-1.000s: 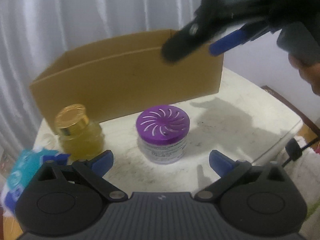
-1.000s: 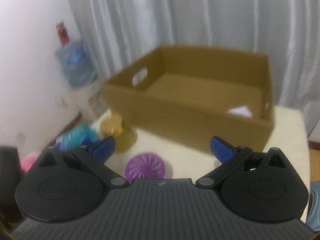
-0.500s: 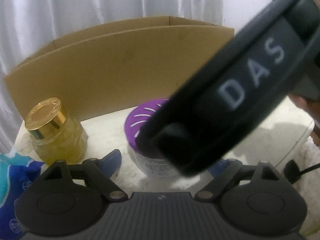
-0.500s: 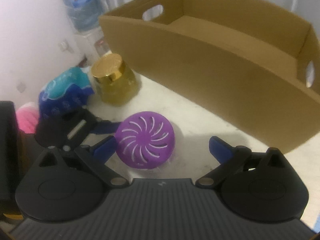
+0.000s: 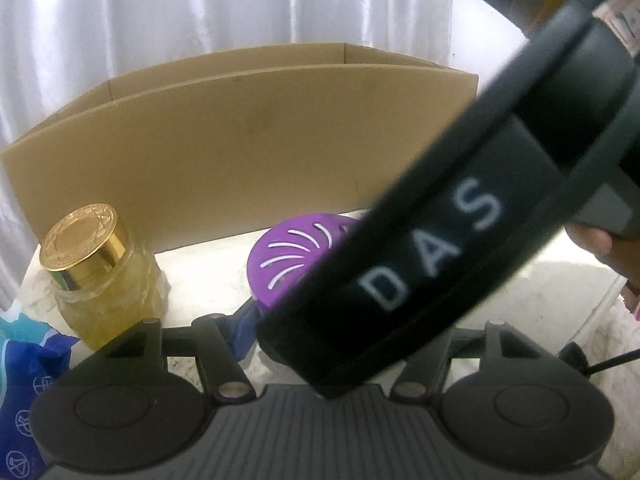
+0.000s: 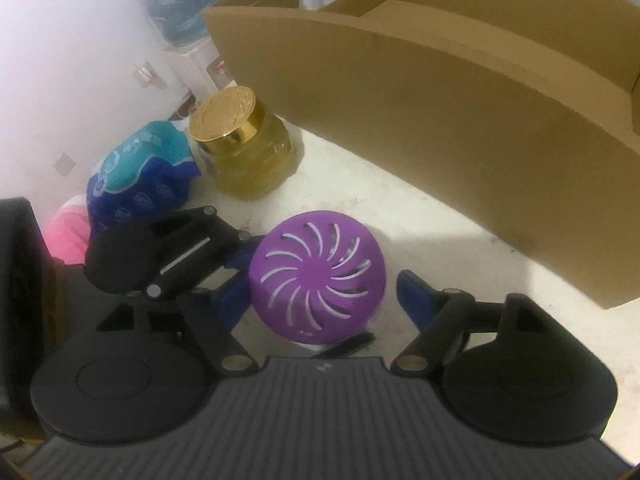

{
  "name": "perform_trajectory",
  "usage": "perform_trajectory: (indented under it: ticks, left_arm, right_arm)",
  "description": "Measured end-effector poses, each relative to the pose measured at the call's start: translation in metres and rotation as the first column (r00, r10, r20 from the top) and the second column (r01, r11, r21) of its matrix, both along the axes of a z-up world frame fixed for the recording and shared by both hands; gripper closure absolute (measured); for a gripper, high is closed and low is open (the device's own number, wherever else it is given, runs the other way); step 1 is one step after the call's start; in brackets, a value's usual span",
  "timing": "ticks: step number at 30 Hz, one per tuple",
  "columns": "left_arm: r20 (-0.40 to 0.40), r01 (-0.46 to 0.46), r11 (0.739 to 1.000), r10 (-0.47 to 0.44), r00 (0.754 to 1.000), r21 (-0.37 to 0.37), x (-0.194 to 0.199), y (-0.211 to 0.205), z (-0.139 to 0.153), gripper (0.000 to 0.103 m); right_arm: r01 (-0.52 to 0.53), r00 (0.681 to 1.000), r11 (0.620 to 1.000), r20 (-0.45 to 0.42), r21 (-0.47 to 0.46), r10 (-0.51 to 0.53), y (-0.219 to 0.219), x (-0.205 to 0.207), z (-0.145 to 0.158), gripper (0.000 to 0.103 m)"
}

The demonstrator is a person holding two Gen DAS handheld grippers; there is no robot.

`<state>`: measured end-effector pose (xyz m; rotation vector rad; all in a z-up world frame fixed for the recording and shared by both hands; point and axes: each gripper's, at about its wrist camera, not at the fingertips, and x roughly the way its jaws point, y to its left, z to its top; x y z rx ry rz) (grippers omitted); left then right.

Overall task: Organize objects
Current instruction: 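Lower the open right gripper around the purple-lidded jar, then close the right gripper on the purple-lidded jar and lift it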

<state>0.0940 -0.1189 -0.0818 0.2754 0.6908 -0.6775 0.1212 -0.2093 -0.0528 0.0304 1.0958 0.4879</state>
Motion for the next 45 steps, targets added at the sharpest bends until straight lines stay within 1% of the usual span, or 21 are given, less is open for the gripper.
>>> perform_trajectory:
  ticks: [1,5,16,28,39,45]
  left_arm:
    - [0.0,-0.002,1.0,0.002,1.0,0.0,-0.001,0.0,0.0,0.037]
    - [-0.007,-0.002,1.0,0.002,1.0,-0.006,-0.003,0.003,0.001,0.037]
    - [0.03,0.006,1.0,-0.006,1.0,-0.002,-0.022,0.009,0.014,0.037]
    - [0.093,0.014,1.0,-0.015,0.996,0.01,-0.054,0.016,0.033,0.037]
    - [0.161,0.015,1.0,-0.018,0.987,0.019,-0.084,0.018,0.053,0.037]
    - [0.181,0.007,1.0,-0.01,0.983,0.017,-0.097,0.021,0.062,0.037]
  right_arm:
    - [0.003,1.0,1.0,-0.007,0.011,-0.003,0.0,0.001,0.0,0.031]
    - [0.016,1.0,1.0,-0.005,0.012,-0.016,0.0,0.0,0.0,0.031]
    - [0.059,0.998,0.998,-0.003,0.039,-0.059,-0.009,-0.003,0.012,0.032]
    - [0.073,0.996,0.995,0.053,0.066,-0.077,-0.018,-0.023,0.034,0.032]
    - [0.078,0.989,0.992,0.118,0.099,-0.089,-0.033,-0.044,0.064,0.032]
    - [0.078,0.984,0.991,0.154,0.109,-0.094,-0.04,-0.051,0.077,0.032]
